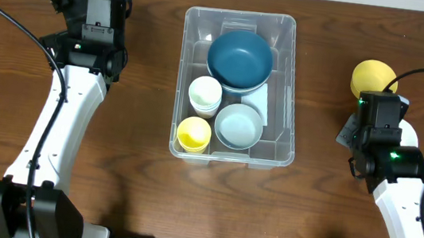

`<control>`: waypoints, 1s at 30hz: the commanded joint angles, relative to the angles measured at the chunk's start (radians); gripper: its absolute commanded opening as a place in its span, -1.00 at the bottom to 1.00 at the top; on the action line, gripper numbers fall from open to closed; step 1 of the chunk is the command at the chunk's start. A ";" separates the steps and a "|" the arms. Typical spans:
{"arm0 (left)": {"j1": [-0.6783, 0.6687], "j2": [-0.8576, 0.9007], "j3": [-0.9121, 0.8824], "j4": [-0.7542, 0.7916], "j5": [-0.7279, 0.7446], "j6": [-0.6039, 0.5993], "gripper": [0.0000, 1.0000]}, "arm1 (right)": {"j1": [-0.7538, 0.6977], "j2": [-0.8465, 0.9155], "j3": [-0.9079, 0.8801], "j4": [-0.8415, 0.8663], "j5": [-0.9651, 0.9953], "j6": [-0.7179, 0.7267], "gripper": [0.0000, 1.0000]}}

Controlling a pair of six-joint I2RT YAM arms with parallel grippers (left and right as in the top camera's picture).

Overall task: Pack container
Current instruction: 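Move the right gripper to the remaining white bowl and grasp its rim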

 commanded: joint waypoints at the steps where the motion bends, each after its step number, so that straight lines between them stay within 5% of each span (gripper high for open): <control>1: 0.003 -0.015 0.003 -0.002 -0.023 0.006 0.96 | -0.008 0.011 0.016 -0.003 0.028 -0.010 -0.82; 3: 0.003 -0.015 0.003 -0.002 -0.023 0.006 0.96 | -0.008 0.018 0.016 -0.005 0.028 -0.010 -0.11; 4: 0.003 -0.015 0.003 -0.002 -0.023 0.006 0.96 | -0.008 0.021 0.016 -0.006 0.028 -0.015 -0.06; 30: 0.003 -0.015 0.003 -0.002 -0.023 0.006 0.96 | -0.085 0.032 0.016 -0.040 0.045 -0.016 0.13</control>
